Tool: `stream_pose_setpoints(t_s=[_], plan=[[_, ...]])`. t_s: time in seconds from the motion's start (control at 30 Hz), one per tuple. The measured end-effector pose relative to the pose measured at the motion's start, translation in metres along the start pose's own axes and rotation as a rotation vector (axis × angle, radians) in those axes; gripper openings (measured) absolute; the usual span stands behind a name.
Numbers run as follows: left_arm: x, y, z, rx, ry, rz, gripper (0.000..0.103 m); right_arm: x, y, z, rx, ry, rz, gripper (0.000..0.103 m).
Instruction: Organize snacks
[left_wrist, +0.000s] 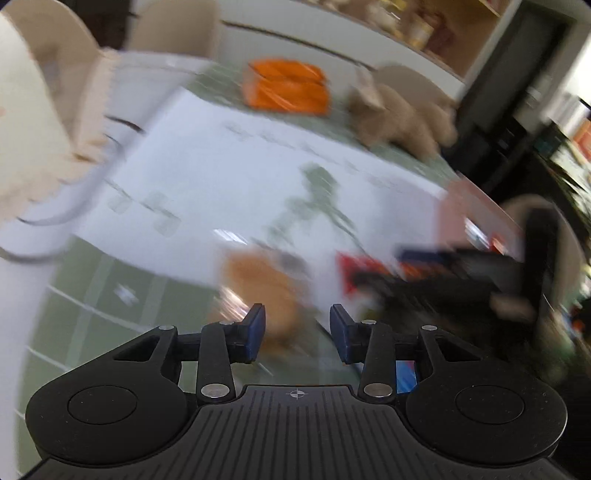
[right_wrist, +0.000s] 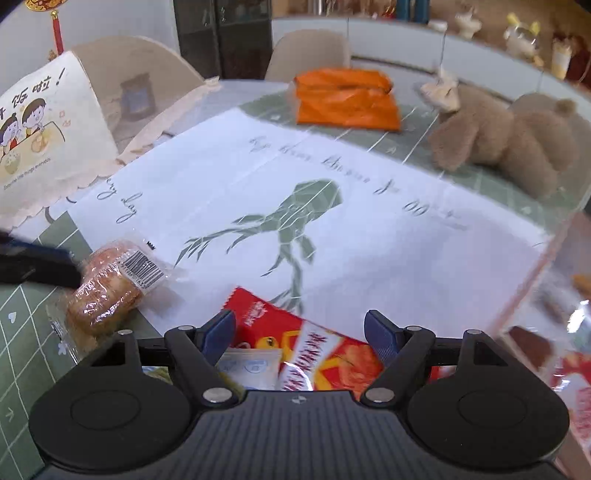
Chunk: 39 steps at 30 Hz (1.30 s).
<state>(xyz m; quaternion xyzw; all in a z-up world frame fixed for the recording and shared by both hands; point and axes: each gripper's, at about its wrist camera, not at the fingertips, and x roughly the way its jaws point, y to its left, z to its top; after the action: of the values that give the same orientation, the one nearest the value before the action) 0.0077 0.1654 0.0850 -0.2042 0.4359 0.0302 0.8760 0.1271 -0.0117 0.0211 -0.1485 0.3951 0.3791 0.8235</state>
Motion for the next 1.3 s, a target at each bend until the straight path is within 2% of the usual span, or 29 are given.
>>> stream_pose_setpoints(t_s=[0.1, 0.17, 0.3, 0.5, 0.67, 0.8, 0.9, 0.97, 1.07, 1.13, 1.2, 1.3], plan=[[0.006, -0.016, -0.018, 0.029, 0.064, -0.059, 0.042, -0.001, -0.005, 0.002, 0.073, 0.014, 0.011, 0.079], [0.014, -0.024, -0.028, 0.047, 0.095, -0.073, 0.042, -0.008, -0.008, -0.003, 0.121, 0.033, 0.033, 0.079], [0.026, -0.033, -0.041, 0.048, 0.138, -0.068, 0.042, -0.036, -0.011, -0.034, 0.185, 0.048, 0.064, 0.079], [0.031, -0.037, -0.042, 0.058, 0.150, -0.015, 0.042, -0.090, -0.025, -0.092, 0.333, 0.072, 0.172, 0.078], [0.024, -0.038, -0.040, 0.065, 0.126, -0.014, 0.042, -0.135, -0.038, -0.122, 0.383, 0.000, 0.048, 0.078], [0.017, -0.053, -0.042, 0.153, 0.141, -0.031, 0.042, -0.148, -0.039, -0.136, 0.375, -0.006, -0.069, 0.078], [0.010, -0.071, -0.052, 0.267, 0.167, -0.059, 0.042, -0.157, -0.027, -0.143, 0.350, -0.009, -0.055, 0.078], [0.009, -0.085, -0.063, 0.358, 0.188, -0.061, 0.042, -0.161, -0.012, -0.143, 0.286, -0.010, -0.032, 0.078], [0.014, -0.104, -0.082, 0.492, 0.216, -0.034, 0.042, -0.162, 0.003, -0.145, 0.175, 0.013, -0.046, 0.078], [0.015, -0.112, -0.093, 0.576, 0.205, 0.006, 0.042, -0.158, 0.004, -0.147, 0.156, 0.038, -0.050, 0.079], [0.015, -0.115, -0.097, 0.625, 0.198, 0.022, 0.043, -0.160, -0.001, -0.150, 0.174, 0.049, -0.027, 0.079], [0.016, -0.109, -0.094, 0.651, 0.175, 0.057, 0.044, -0.162, -0.002, -0.155, 0.161, 0.064, -0.052, 0.079]])
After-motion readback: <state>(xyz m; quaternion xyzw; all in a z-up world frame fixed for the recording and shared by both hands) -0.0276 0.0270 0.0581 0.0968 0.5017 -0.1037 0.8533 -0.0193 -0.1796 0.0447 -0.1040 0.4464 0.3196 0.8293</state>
